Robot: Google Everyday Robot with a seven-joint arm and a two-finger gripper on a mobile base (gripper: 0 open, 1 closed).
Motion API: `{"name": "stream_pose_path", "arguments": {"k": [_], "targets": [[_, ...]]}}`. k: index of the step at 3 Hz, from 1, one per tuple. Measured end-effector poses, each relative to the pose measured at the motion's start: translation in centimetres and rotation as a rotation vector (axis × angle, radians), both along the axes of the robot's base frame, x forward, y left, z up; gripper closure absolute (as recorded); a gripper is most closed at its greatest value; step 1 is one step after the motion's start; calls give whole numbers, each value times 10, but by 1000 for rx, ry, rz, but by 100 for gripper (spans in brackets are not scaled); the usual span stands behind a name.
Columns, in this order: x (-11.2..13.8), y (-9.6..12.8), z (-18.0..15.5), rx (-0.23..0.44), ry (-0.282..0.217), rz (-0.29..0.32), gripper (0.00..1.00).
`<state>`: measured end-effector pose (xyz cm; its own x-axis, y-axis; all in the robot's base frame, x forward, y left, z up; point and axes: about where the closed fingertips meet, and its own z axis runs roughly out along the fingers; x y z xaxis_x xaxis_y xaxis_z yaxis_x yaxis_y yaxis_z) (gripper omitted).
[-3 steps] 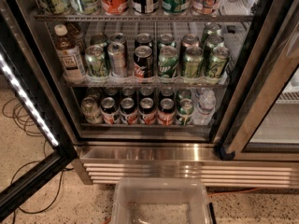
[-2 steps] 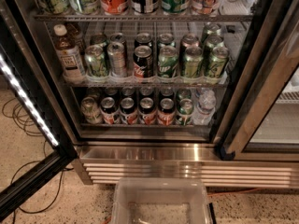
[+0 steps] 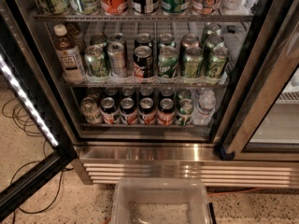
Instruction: Pick 7up can from top shelf of fridge
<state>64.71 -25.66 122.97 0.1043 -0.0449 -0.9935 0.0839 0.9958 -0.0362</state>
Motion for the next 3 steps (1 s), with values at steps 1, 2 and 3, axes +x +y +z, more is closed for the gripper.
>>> {"name": "stream_pose_path", "arguments": {"k": [1, 2, 3], "targets": [[-3, -2, 7, 13, -17, -5, 100], [-3, -3, 6, 14, -18, -8, 100], [-2, -5, 6, 19, -20, -18, 100]]}}
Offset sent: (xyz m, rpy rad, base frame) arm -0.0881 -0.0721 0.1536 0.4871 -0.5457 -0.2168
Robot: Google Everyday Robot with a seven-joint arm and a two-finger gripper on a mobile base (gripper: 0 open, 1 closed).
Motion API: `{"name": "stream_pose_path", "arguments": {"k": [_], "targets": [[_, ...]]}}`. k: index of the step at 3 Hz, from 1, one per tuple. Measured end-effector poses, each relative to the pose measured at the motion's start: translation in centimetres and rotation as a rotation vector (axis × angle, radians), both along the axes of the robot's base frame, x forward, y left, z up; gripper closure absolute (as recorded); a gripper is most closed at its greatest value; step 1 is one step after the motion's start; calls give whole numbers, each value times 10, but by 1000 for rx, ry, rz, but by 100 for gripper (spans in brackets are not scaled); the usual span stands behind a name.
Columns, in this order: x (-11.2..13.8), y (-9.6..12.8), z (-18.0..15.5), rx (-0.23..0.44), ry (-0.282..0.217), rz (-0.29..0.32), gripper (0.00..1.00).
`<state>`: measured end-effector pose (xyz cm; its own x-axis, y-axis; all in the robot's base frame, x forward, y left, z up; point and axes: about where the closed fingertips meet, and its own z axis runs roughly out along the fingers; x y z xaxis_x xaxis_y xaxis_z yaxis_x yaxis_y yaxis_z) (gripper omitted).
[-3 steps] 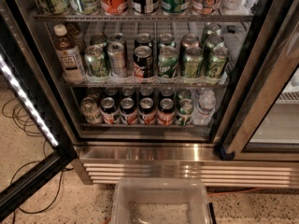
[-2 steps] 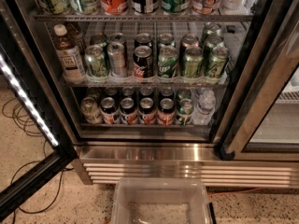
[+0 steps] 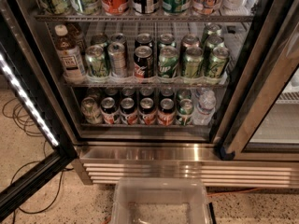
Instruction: Pick 7up can from top shelf of fridge
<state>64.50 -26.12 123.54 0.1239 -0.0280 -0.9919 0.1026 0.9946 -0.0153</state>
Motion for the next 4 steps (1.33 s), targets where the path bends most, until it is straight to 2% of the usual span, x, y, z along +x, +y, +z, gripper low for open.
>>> {"name": "stream_pose_path", "arguments": {"k": [2, 3, 4], "targets": [[0, 1, 1, 7, -8, 1, 100], [6, 8, 13, 25, -50, 31, 100], [7, 14, 29, 47, -117, 87, 100]]}}
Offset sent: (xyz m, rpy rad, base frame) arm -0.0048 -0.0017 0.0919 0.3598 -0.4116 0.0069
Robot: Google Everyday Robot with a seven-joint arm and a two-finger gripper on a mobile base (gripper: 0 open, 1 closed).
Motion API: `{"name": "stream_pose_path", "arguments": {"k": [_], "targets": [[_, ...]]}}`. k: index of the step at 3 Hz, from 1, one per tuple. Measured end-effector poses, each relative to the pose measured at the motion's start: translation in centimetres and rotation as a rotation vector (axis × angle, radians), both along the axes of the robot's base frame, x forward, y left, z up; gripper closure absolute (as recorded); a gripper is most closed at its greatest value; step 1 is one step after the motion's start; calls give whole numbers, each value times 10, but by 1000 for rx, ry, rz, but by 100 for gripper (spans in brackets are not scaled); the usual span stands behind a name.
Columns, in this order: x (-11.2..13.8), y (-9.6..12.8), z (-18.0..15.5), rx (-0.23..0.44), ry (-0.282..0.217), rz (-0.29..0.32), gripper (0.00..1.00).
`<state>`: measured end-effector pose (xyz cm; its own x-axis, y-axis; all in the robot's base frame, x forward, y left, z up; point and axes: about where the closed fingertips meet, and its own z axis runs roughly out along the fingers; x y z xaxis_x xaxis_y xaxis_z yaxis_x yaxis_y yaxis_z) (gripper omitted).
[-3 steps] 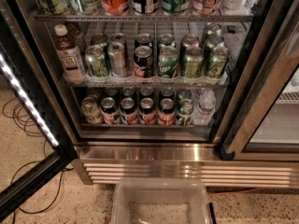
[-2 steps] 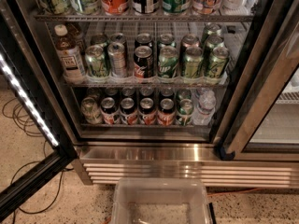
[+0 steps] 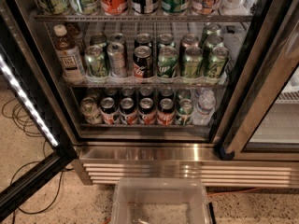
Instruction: Pick 7up can from top shelf of fridge
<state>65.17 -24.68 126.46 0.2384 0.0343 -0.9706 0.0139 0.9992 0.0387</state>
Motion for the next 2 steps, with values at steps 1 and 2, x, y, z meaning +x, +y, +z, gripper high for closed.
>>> {"name": "stream_pose_path", "arguments": {"k": [1, 2], "targets": [[-10, -9, -2, -64, -55, 32, 100], [-13, -15, -14, -102, -59, 33, 100]]}}
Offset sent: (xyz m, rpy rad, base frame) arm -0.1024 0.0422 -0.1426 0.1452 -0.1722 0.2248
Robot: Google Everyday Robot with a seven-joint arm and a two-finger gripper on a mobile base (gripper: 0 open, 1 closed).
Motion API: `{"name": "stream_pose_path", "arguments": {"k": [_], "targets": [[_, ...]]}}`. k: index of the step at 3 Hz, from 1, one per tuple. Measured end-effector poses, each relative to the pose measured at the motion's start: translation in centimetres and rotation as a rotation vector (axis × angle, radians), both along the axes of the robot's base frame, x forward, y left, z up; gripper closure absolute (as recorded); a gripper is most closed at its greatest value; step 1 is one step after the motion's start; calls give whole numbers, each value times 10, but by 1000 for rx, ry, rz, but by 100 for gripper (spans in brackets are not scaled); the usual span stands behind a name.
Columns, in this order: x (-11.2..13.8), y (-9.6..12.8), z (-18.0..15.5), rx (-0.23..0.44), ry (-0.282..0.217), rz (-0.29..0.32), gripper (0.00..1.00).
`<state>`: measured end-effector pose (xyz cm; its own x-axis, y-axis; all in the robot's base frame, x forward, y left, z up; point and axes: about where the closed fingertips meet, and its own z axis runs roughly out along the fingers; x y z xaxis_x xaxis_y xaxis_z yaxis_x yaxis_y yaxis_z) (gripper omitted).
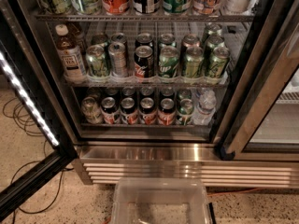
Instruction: Pick 7up can from top shelf of fridge
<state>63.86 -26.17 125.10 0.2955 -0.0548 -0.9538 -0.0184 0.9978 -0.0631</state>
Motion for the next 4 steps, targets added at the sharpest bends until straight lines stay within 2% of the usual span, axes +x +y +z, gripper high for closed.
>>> {"name": "stream_pose_path", "arguments": {"k": [4], "targets": [[0, 9, 4, 2, 7, 10, 100]]}}
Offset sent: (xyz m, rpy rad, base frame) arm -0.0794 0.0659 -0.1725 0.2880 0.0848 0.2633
